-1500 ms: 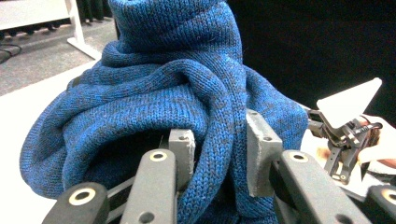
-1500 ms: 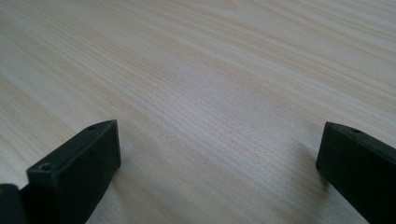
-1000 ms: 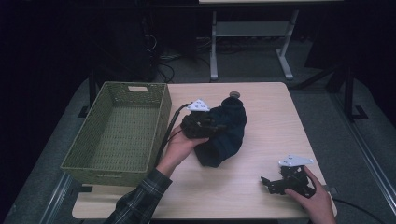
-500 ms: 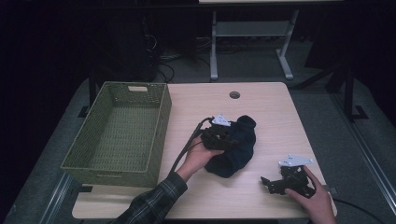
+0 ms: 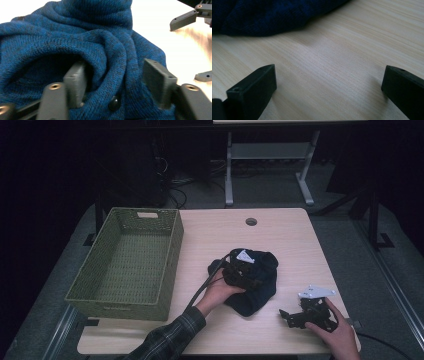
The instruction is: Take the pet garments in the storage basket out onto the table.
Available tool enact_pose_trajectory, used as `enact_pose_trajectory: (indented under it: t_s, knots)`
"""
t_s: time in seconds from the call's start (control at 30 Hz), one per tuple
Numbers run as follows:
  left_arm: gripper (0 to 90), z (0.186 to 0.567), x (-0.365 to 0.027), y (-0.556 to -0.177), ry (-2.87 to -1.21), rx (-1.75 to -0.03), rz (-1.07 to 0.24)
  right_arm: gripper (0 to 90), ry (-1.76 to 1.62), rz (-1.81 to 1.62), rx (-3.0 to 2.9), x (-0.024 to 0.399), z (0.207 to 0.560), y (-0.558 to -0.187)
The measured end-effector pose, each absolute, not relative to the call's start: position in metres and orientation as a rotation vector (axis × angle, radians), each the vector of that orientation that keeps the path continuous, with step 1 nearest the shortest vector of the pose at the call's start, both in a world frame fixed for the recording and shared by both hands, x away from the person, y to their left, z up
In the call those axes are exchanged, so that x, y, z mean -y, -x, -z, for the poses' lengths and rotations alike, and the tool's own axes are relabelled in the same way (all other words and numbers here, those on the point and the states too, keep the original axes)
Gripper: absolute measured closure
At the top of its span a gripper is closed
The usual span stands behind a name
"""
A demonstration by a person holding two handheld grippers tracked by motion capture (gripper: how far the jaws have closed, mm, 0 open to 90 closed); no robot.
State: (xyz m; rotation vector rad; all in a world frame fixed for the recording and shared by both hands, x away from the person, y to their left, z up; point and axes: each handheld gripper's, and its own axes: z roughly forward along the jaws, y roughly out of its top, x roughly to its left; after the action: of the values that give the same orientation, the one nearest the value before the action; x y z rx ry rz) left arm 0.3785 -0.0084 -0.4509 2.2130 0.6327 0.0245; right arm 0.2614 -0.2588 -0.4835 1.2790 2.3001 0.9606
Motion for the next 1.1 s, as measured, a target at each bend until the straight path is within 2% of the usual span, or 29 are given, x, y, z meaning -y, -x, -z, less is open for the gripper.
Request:
enact_pose_trajectory:
  t_s: [0.2,0.3,0.77,1.1]
  knots:
    - [16.9,0.439,0.004,-0.373,-2.231,-0.607,-0.057,0.0,-1.278,-0.959,-2.301,0.259,0.483,-0.261]
    - [14.8,0.432,0.001,-0.371,-2.233,-0.587,-0.077,0.0,-1.277,-0.959,-2.301,0.259,0.483,-0.261]
    - [13.5,0.415,-0.035,-0.357,-2.185,-0.604,-0.133,0.0,-1.277,-0.959,-2.301,0.259,0.483,-0.261]
    - [13.2,0.419,-0.065,-0.346,-2.157,-0.645,-0.165,0.0,-1.278,-0.960,-2.300,0.259,0.483,-0.261]
